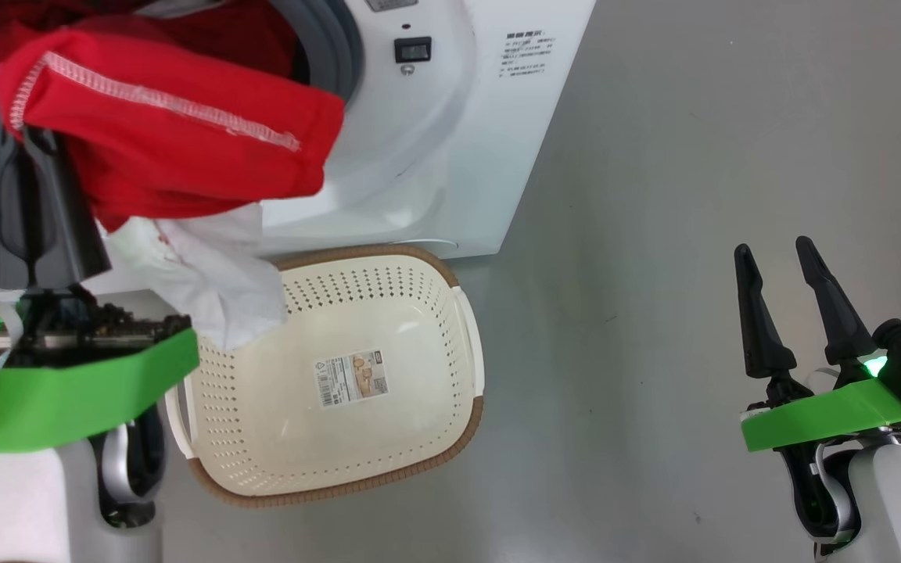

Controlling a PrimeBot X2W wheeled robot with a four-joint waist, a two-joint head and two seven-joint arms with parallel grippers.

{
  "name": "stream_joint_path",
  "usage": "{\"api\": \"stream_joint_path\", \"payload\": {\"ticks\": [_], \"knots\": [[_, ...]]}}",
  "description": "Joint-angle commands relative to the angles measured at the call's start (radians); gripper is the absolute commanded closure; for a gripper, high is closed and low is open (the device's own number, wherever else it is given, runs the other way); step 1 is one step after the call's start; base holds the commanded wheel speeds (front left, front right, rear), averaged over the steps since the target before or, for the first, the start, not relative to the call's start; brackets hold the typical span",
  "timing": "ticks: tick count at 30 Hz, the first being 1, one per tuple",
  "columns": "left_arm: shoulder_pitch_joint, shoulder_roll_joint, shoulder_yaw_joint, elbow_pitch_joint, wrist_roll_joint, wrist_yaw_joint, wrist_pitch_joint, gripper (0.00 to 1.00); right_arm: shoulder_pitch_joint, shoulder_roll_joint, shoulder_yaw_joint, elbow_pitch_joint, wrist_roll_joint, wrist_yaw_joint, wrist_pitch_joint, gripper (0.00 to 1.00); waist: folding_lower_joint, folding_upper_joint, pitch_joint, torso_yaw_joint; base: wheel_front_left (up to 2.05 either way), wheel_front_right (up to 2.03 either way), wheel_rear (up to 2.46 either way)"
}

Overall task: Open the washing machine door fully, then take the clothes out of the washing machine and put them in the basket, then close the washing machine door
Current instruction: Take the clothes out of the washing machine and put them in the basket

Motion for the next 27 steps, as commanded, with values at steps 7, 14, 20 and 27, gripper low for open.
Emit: {"api": "stream_joint_path", "payload": {"ticks": [7,14,20,27], "knots": [[0.049,0.026,-0.011,0.026,-0.022,0.028,-0.005,1.00,0.007,-0.013,0.024,-0.024,-0.006,0.006,-0.006,0.00,0.0000,0.0000,0.009,-0.003,0.00,0.00,0.00],[0.066,0.026,-0.017,0.181,-0.059,0.026,-0.005,1.00,-0.008,-0.010,0.029,-0.026,-0.004,0.006,-0.006,0.00,0.0000,0.0000,0.034,-0.010,0.00,0.00,0.00],[0.051,0.026,-0.023,0.335,-0.067,0.002,-0.005,1.00,-0.025,-0.004,0.031,-0.031,-0.003,0.006,-0.006,0.00,0.0000,0.0000,0.071,-0.016,0.00,0.00,0.00],[-0.007,0.026,-0.030,0.513,-0.046,-0.015,-0.005,0.98,-0.052,0.004,0.035,-0.037,-0.001,0.006,-0.006,0.00,0.0000,0.0000,0.118,-0.032,0.00,0.00,0.00]]}}
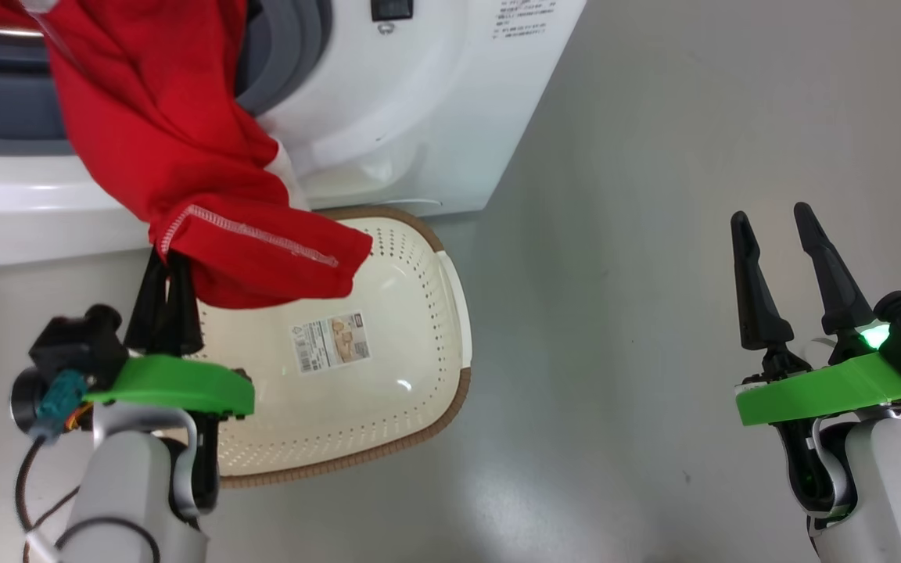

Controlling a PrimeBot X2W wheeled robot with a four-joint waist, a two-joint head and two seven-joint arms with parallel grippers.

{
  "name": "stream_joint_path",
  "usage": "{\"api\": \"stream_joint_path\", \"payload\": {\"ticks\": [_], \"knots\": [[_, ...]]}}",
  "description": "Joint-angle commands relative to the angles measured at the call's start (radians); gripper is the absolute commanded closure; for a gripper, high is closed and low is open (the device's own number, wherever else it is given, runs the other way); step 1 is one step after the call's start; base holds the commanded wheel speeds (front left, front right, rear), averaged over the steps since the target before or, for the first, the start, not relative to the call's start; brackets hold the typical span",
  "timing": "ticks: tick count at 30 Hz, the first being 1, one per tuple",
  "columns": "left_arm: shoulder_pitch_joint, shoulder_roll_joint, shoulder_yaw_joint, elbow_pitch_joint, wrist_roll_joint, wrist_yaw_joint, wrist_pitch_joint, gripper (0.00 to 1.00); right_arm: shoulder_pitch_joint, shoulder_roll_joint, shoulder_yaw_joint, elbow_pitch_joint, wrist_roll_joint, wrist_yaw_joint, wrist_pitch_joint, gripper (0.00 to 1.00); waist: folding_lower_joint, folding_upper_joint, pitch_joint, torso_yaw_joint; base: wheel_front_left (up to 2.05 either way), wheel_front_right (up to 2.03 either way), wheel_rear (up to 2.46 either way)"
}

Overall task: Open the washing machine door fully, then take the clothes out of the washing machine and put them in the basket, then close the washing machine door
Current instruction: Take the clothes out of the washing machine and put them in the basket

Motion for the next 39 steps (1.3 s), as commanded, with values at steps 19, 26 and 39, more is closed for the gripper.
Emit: {"api": "stream_joint_path", "payload": {"ticks": [19,26,39], "knots": [[-0.235,0.025,0.036,0.359,0.091,-0.031,-0.005,0.72,-0.056,0.008,0.035,-0.035,0.000,0.006,-0.006,0.00,0.0000,0.0000,0.124,-0.026,0.00,0.00,0.00],[-0.248,0.025,0.044,0.381,0.099,-0.036,-0.005,0.30,-0.050,0.007,0.042,-0.034,-0.002,0.006,-0.006,0.00,0.0000,0.0000,0.118,-0.023,0.00,0.00,0.00],[-0.223,0.025,0.032,0.344,0.069,-0.050,-0.005,0.00,-0.043,-0.001,0.047,-0.028,-0.005,0.006,-0.006,0.00,0.0000,0.0000,0.094,-0.007,0.00,0.00,0.00]]}}
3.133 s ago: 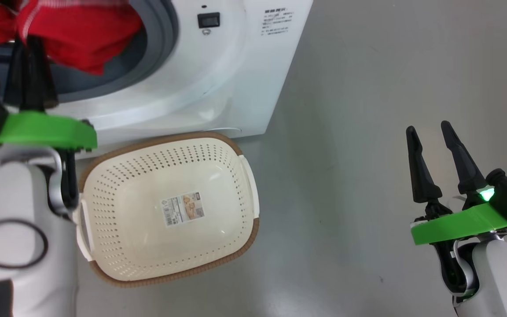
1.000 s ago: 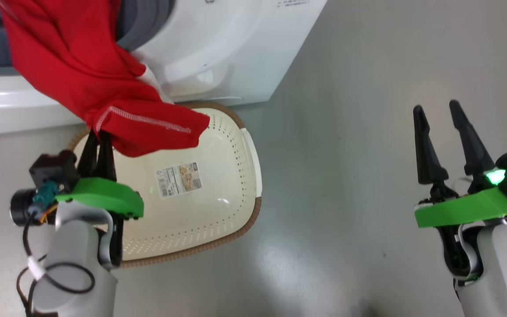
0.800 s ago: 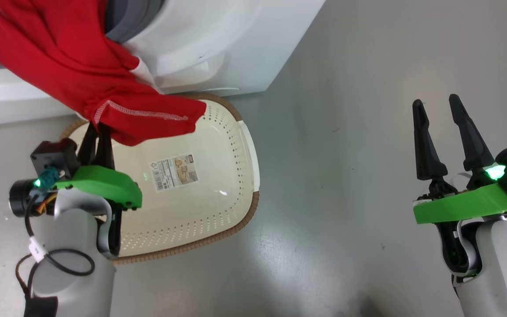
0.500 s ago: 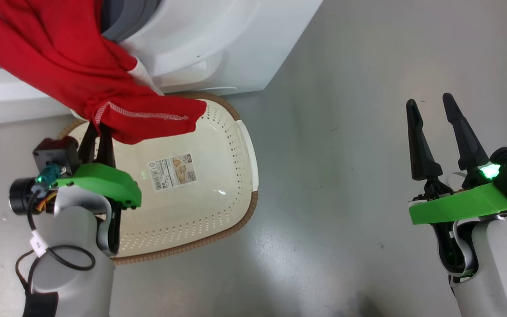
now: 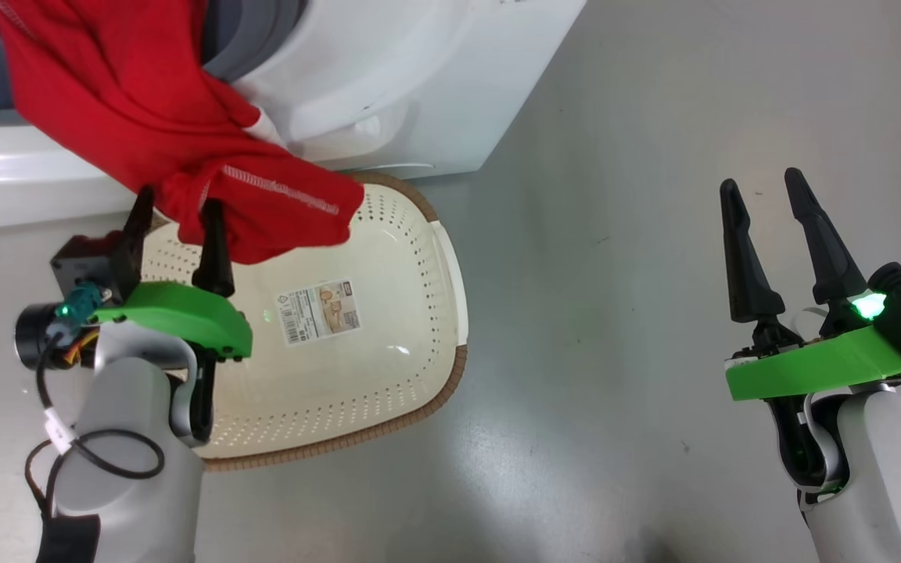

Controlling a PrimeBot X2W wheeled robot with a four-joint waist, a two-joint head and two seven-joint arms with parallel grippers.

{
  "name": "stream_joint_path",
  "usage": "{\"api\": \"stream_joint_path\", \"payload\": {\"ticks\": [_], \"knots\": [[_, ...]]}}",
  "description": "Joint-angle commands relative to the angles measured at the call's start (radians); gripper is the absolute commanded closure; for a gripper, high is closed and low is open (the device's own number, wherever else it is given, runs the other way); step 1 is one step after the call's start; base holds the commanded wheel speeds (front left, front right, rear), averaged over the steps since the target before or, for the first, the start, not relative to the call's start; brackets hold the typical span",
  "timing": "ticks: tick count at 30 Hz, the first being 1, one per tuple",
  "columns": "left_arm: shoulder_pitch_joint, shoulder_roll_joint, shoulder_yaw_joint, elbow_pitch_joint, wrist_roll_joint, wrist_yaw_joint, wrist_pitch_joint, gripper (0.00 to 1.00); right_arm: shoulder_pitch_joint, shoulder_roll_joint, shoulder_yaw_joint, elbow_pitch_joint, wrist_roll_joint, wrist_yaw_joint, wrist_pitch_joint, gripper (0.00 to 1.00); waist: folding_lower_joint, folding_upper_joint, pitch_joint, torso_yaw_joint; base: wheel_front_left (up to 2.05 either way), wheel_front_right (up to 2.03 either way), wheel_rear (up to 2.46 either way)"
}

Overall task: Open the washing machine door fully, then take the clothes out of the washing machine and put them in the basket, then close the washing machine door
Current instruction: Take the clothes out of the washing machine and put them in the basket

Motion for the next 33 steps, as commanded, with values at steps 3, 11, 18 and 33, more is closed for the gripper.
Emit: {"api": "stream_joint_path", "payload": {"ticks": [3,11,18,33], "knots": [[0.048,0.028,0.014,-0.062,-0.025,-0.007,-0.005,0.00,0.022,-0.008,0.025,-0.017,-0.006,0.006,-0.006,0.00,0.0000,0.0000,-0.014,0.010,0.00,0.00,0.00],[0.108,0.028,0.008,-0.170,-0.055,-0.006,-0.005,0.00,0.034,-0.017,0.025,-0.016,-0.008,0.006,-0.006,0.00,0.0000,0.0000,-0.041,0.028,0.00,0.00,0.00],[0.180,0.028,-0.005,-0.273,-0.070,-0.011,-0.005,0.00,0.046,-0.026,0.021,-0.016,-0.010,0.006,-0.006,0.00,0.0000,0.0000,-0.059,0.046,0.00,0.00,0.00],[0.356,0.028,-0.047,-0.510,-0.121,0.020,-0.005,0.00,0.064,-0.038,0.024,-0.013,-0.011,0.006,-0.006,0.00,0.0000,0.0000,-0.085,0.068,0.00,0.00,0.00]]}}
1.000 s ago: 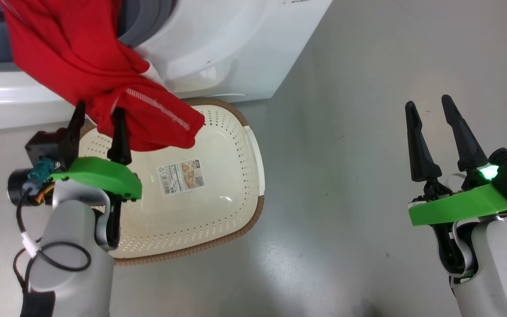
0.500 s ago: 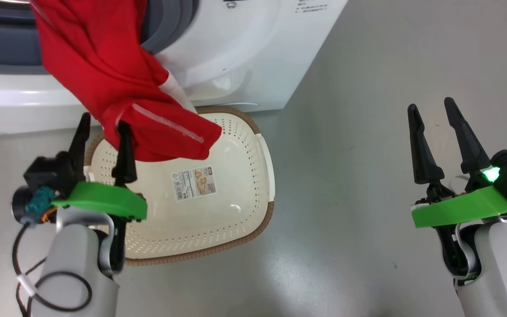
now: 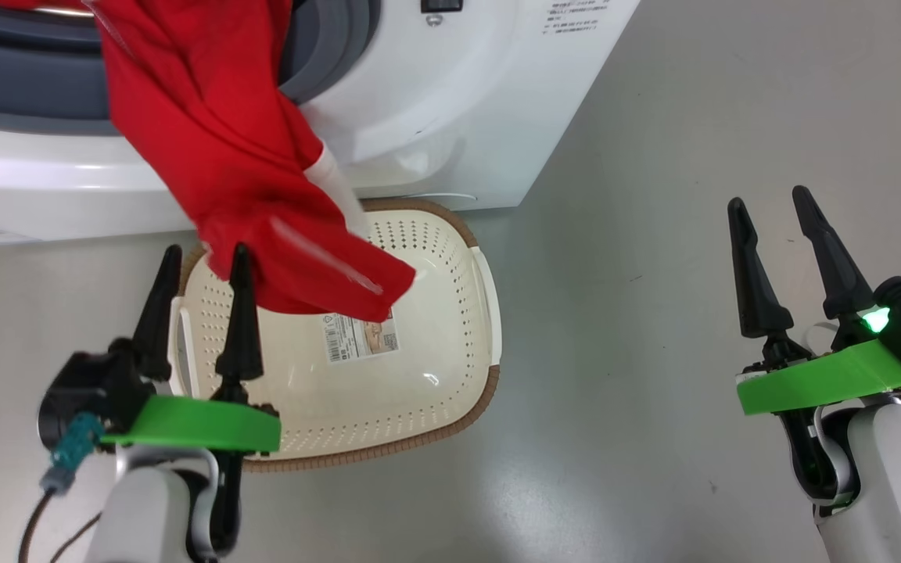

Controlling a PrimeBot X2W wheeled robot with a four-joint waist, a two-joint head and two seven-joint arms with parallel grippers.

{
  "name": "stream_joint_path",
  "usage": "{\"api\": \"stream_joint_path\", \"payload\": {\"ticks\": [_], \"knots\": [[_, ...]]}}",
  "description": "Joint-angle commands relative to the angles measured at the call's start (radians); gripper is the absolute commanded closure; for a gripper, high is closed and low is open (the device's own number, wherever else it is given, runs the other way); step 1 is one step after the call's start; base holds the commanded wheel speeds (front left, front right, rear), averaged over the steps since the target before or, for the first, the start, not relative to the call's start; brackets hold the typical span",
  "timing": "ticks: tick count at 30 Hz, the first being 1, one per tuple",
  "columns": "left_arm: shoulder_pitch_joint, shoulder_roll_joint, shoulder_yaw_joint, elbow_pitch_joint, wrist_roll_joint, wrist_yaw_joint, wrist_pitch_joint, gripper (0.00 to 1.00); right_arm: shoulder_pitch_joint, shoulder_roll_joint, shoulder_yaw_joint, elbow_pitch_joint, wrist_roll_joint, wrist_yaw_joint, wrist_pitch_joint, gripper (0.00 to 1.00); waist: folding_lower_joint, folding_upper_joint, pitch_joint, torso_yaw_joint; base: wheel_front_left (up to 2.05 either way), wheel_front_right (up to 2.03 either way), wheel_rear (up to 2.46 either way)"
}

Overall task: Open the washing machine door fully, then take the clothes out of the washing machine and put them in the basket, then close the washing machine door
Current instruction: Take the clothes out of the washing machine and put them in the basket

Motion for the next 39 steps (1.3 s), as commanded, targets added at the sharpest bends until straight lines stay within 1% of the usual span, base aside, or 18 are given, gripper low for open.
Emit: {"api": "stream_joint_path", "payload": {"ticks": [1,7,12,23,28,33,36,37,39], "knots": [[0.041,0.026,0.019,-0.045,-0.010,0.013,-0.005,0.00,0.036,-0.005,0.024,-0.020,-0.006,0.006,-0.006,0.00,0.0000,0.0000,-0.003,0.001,0.00,0.00,0.00],[0.124,0.026,-0.007,-0.134,-0.025,0.042,-0.005,0.00,0.040,-0.009,0.027,-0.019,-0.003,0.006,-0.006,0.00,0.0000,0.0000,-0.011,0.001,0.00,0.00,0.00],[0.150,0.026,-0.021,-0.172,-0.035,0.061,-0.005,0.00,0.043,-0.012,0.023,-0.020,-0.003,0.006,-0.006,0.00,0.0000,0.0000,-0.010,0.005,0.00,0.00,0.00],[0.134,0.026,-0.017,-0.183,-0.034,0.070,-0.005,0.00,0.034,-0.010,0.026,-0.023,-0.005,0.006,-0.006,0.00,0.0000,0.0000,0.000,0.003,0.00,0.00,0.00],[0.089,0.026,-0.018,-0.173,-0.019,0.062,-0.005,0.00,0.033,-0.009,0.022,-0.024,-0.006,0.006,-0.006,0.00,0.0000,0.0000,0.004,0.010,0.00,0.00,0.00],[-0.013,0.026,0.002,-0.143,0.024,0.051,-0.005,0.00,0.030,-0.010,0.019,-0.025,-0.007,0.006,-0.006,0.00,0.0000,0.0000,0.012,0.017,0.00,0.00,0.00],[-0.093,0.026,0.021,-0.089,0.048,0.047,-0.005,0.00,0.026,-0.011,0.021,-0.025,-0.006,0.006,-0.006,0.00,0.0000,0.0000,0.016,0.018,0.00,0.00,0.00],[-0.093,0.026,0.021,-0.089,0.048,0.047,-0.005,0.00,0.026,-0.011,0.021,-0.025,-0.006,0.006,-0.006,0.00,0.0000,0.0000,0.016,0.018,0.00,0.00,0.00],[-0.152,0.026,0.032,-0.033,0.060,0.045,-0.005,0.00,0.024,-0.011,0.024,-0.024,-0.006,0.006,-0.006,0.00,0.0000,0.0000,0.018,0.018,0.00,0.00,0.00]]}}
